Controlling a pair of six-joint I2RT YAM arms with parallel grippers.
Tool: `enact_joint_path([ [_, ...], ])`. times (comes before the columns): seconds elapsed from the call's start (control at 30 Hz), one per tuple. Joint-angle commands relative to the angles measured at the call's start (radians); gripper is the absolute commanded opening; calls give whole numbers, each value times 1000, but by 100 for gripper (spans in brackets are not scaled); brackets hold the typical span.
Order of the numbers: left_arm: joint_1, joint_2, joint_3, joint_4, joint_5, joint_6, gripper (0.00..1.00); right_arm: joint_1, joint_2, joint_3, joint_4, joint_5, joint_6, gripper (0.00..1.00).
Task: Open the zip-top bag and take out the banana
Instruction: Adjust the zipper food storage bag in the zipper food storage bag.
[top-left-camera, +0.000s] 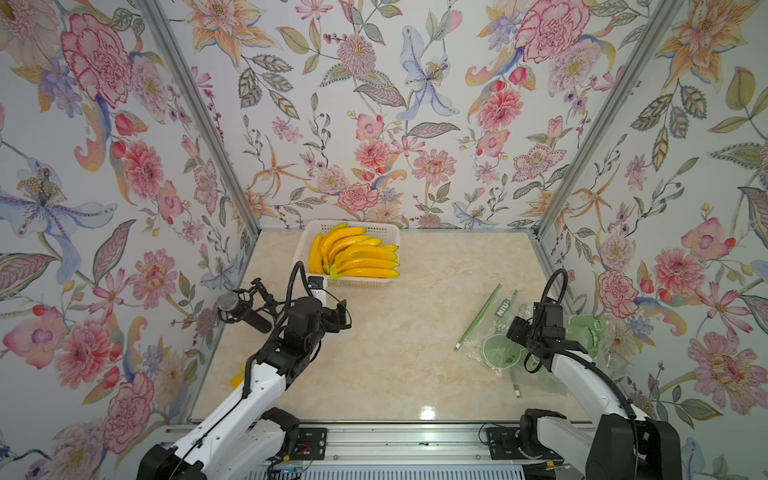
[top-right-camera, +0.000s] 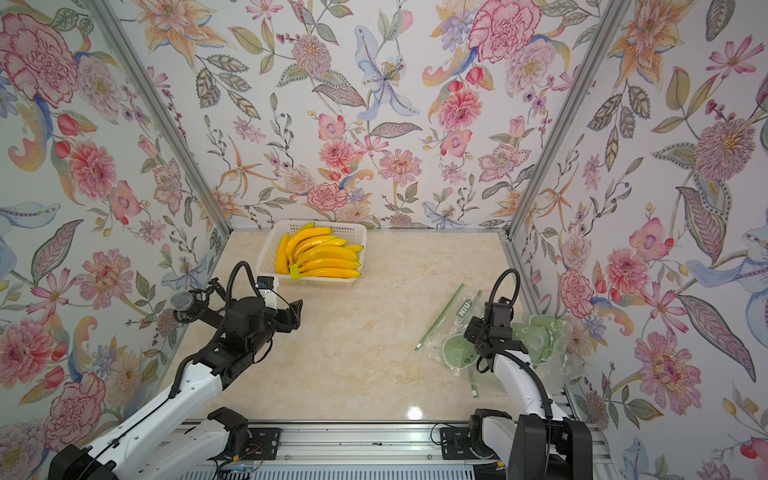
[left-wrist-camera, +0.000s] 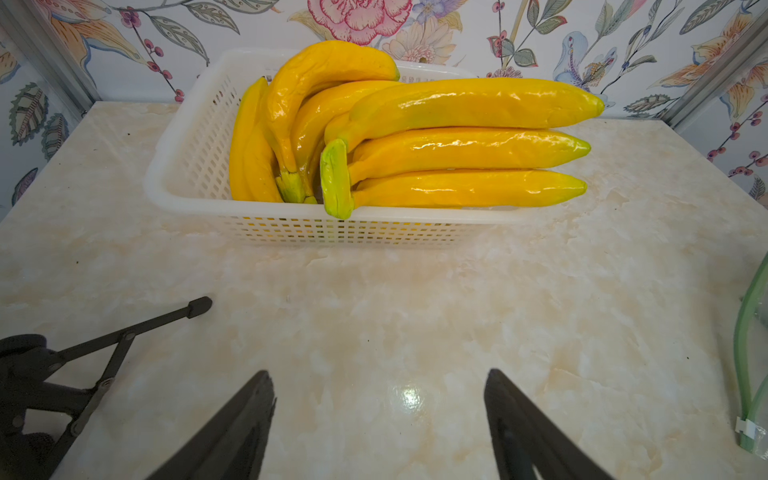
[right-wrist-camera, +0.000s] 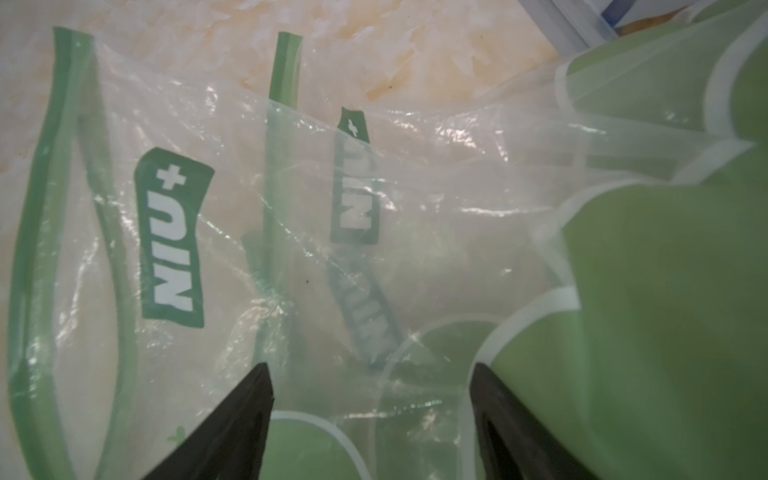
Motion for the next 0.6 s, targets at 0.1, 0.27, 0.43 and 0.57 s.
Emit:
enact_joint_path([
  [0.1, -250, 186, 107, 156, 15, -18, 81, -110, 40, 61, 38, -65, -39, 76],
  [0.27, -445, 519, 312, 247, 36, 21, 80, -172, 58, 105, 42, -84, -40, 75],
  [0.43, -544, 882, 565, 296, 122, 55, 77, -175, 2, 110, 23, -117, -34, 75],
  [0.57, -580, 1093, 758, 291, 190, 67, 72, -165, -123, 84, -31, -162, -9, 67],
])
